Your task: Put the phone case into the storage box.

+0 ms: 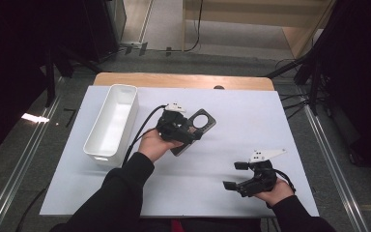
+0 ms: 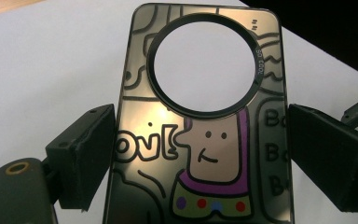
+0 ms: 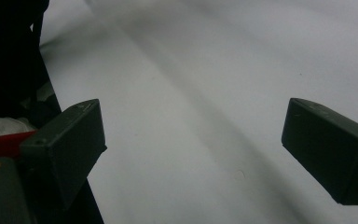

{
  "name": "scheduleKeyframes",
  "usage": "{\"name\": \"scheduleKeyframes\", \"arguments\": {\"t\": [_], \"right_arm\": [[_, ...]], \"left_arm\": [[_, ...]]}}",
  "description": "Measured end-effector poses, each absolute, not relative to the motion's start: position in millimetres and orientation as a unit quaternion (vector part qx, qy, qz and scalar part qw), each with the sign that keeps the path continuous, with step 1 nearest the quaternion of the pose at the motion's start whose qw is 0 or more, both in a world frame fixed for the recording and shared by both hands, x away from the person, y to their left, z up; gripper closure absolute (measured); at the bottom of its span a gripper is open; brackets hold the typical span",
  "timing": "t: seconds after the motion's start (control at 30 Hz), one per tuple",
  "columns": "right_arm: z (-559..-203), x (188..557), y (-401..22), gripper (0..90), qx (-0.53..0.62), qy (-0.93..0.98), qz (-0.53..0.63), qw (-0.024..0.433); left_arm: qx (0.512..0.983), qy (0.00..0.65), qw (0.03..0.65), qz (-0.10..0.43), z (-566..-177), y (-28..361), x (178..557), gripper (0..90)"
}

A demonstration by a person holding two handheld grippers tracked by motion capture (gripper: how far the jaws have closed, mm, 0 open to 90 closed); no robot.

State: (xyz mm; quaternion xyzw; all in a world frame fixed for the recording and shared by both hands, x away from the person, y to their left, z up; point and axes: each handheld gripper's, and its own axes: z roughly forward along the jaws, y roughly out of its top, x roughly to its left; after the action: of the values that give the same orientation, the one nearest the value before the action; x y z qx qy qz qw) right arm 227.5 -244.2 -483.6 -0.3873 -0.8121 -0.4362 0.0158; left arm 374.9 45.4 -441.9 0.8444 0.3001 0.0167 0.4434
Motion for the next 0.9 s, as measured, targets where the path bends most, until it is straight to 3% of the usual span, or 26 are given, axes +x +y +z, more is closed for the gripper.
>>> {"name": "scheduleKeyframes", "arguments": {"t": [0.9], "right_arm": [[-479.0,235.6,-236.7,5.3,-0.411,-0.792,-0.452,0.012]], "left_arm": [[0.819,0.349,0.455,0.019,-454.4,58.9,340.0,10.6]]}}
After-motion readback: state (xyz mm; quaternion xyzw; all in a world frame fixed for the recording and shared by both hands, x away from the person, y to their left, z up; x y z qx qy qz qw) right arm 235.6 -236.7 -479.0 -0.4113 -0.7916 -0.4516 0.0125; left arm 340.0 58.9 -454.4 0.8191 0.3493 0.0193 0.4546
